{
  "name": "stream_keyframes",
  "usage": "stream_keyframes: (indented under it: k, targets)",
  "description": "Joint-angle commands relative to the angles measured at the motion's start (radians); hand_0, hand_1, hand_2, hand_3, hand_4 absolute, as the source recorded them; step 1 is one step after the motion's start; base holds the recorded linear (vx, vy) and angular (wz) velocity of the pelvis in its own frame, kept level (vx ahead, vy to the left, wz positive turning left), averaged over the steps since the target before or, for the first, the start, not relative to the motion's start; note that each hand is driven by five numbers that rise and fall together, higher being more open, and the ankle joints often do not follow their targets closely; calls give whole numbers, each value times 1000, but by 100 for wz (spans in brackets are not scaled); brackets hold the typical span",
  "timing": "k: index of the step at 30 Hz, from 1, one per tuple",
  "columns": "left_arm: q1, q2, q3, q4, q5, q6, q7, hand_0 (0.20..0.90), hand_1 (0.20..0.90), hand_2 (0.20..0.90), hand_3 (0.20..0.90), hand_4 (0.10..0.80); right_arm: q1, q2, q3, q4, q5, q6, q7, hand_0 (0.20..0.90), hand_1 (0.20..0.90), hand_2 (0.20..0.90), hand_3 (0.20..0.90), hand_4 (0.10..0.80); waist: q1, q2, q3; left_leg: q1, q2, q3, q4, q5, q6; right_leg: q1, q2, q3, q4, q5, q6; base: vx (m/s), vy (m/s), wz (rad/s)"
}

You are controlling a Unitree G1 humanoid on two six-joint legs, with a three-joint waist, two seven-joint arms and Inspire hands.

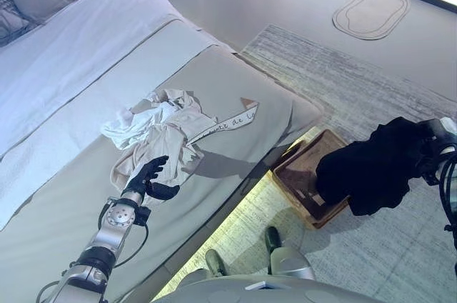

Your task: Pick up the clothes from the bed and place them into the basket

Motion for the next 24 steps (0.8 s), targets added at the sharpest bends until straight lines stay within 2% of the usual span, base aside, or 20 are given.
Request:
stream_keyframes:
  k: [1, 9, 10, 11, 16, 24]
  targets:
    - [-64, 56, -4, -55, -21, -44, 22, 900, 900, 900, 900, 800, -158, -51, 10, -17, -46, -76, -60, 300, 300, 300, 200, 100, 28, -42, -56, 1, 4, 21, 108, -128, -32, -57, -55, -73, 112, -59, 75, -13, -1, 5]
    - [-48, 38, -2, -46, -20, -63, 31, 900, 900, 900, 900, 800, -172, -10, 47, -13, -74, -69, -51, 300, 300, 300, 200, 100, 42, -35, -49, -2, 2, 10, 99, -119, -34, -50, -58, -81, 108, -62, 72, 8, 6, 4]
    - [-46, 36, 0, -47, -18, -63, 30, 900, 900, 900, 900, 800, -169, -6, 50, -15, -78, -66, -50, 552, 552, 552, 494, 394, 43, -35, -50, -1, 2, 9, 98, -119, -34, -48, -58, -82, 107, -62, 72, 30, -2, 5]
    - [-45, 36, 1, -48, -15, -62, 29, 900, 900, 900, 900, 800, -165, -4, 51, -12, -77, -65, -50, 900, 900, 900, 900, 800, 45, -36, -50, 0, 2, 9, 97, -118, -34, -46, -58, -83, 106, -62, 72, 21, -10, 4]
    - [-44, 32, 2, -47, -11, -60, 32, 900, 900, 900, 900, 800, -138, 22, 53, 4, -77, -28, -41, 900, 900, 900, 900, 800, 51, -40, -50, 2, 6, 7, 94, -113, -36, -41, -59, -92, 107, -62, 72, 2, -5, 1]
    - [-30, 28, 10, -62, -8, -61, 39, 900, 900, 900, 900, 800, -84, 69, 48, 14, -53, -26, -60, 900, 900, 900, 900, 800, 57, -47, -52, 10, 11, 0, 92, -109, -36, -27, -58, -93, 106, -64, 70, 9, -11, 4]
